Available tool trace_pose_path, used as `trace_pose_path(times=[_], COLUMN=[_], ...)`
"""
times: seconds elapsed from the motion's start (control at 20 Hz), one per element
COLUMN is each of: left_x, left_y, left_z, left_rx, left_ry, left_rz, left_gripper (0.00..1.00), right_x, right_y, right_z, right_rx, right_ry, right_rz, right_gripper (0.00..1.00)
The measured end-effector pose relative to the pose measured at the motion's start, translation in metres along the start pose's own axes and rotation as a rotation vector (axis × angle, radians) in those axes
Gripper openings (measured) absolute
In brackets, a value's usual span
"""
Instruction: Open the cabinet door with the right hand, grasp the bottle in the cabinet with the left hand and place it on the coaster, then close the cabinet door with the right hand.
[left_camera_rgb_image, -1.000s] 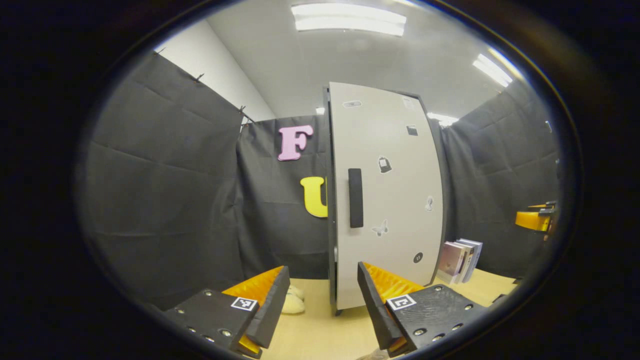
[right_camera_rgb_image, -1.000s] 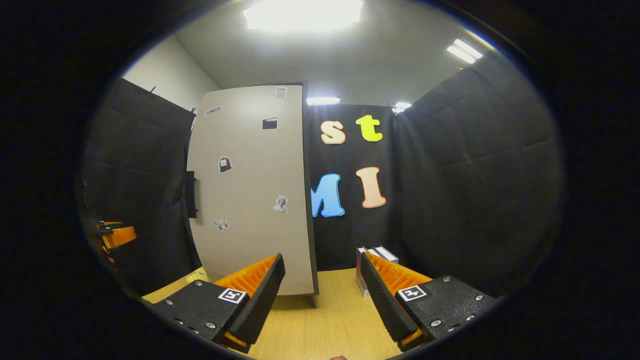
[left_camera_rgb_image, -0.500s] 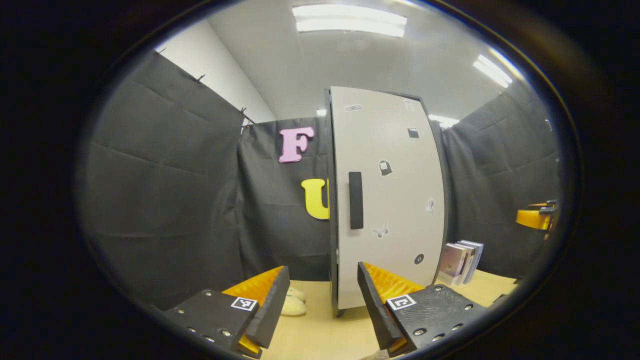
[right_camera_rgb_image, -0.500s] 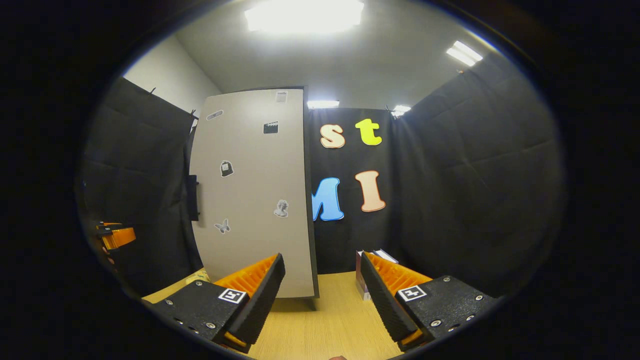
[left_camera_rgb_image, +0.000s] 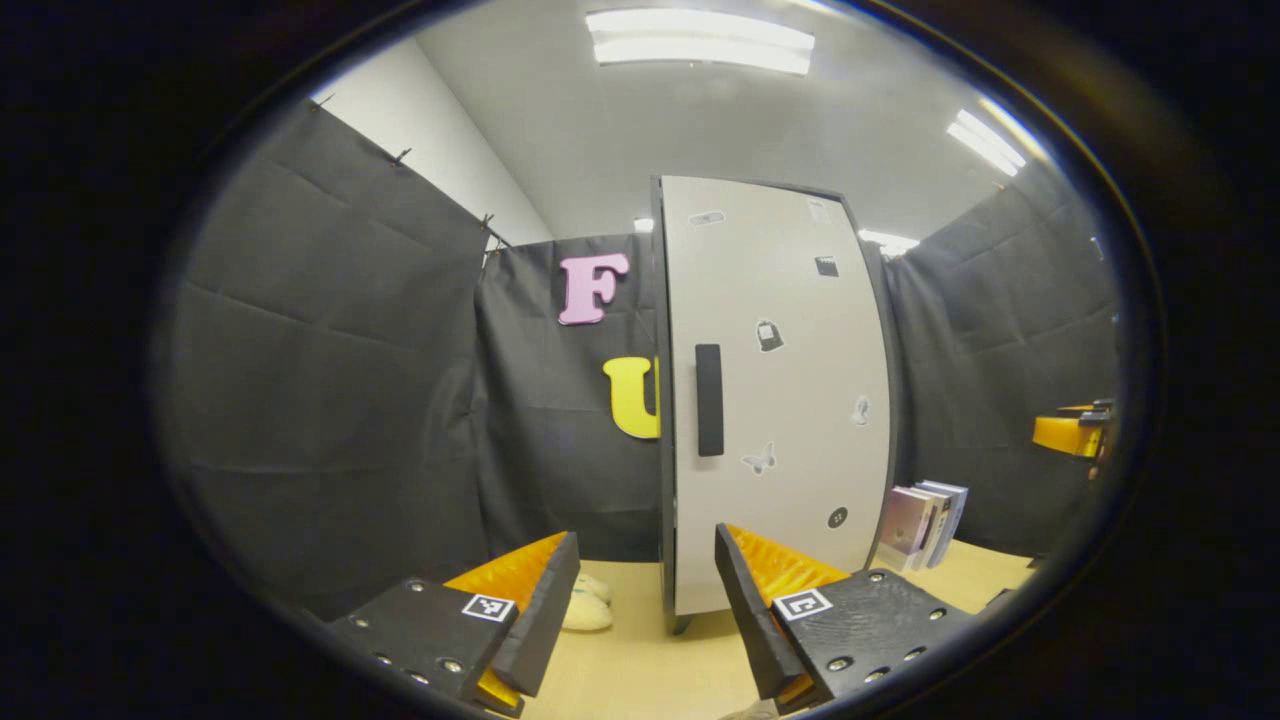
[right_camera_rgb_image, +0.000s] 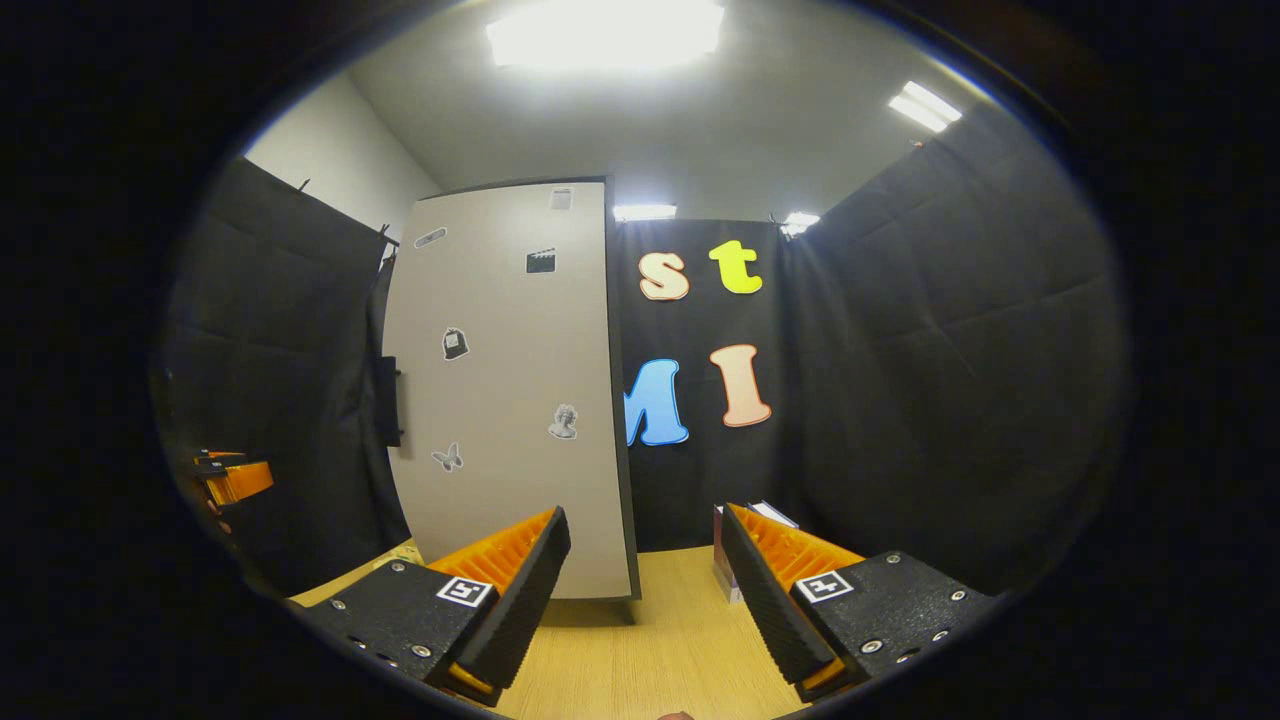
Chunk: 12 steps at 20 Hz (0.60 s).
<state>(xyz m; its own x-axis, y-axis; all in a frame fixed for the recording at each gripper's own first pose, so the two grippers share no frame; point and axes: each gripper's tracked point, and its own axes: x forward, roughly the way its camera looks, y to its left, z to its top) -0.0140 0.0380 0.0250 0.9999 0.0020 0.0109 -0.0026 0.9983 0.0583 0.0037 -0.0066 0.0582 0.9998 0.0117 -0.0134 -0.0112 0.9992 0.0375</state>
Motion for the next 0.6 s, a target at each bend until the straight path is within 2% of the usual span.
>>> trace_pose_path(times=[0.15,0.2,0.6], left_x=[0.0019,0.0021,0.0059], left_y=[-0.0004,-0.0006,0.0006], left_z=[0.0004,0.0002,0.0002], left_rx=[-0.001,-0.001,0.003], left_ry=[-0.002,-0.001,0.001], left_rz=[-0.001,0.000,0.002], left_gripper=[0.75,0.82,0.81], right_x=[0.0000,-0.0005,0.0043], right_y=[0.0002,0.0000,0.0017], right_z=[-0.0009,-0.0013,-0.0021], right_rx=[-0.001,-0.002,-0.001], right_ry=[0.002,0.000,-0.005], right_rz=[-0.003,-0.003,0.000], right_gripper=[0.94,0.94,0.94])
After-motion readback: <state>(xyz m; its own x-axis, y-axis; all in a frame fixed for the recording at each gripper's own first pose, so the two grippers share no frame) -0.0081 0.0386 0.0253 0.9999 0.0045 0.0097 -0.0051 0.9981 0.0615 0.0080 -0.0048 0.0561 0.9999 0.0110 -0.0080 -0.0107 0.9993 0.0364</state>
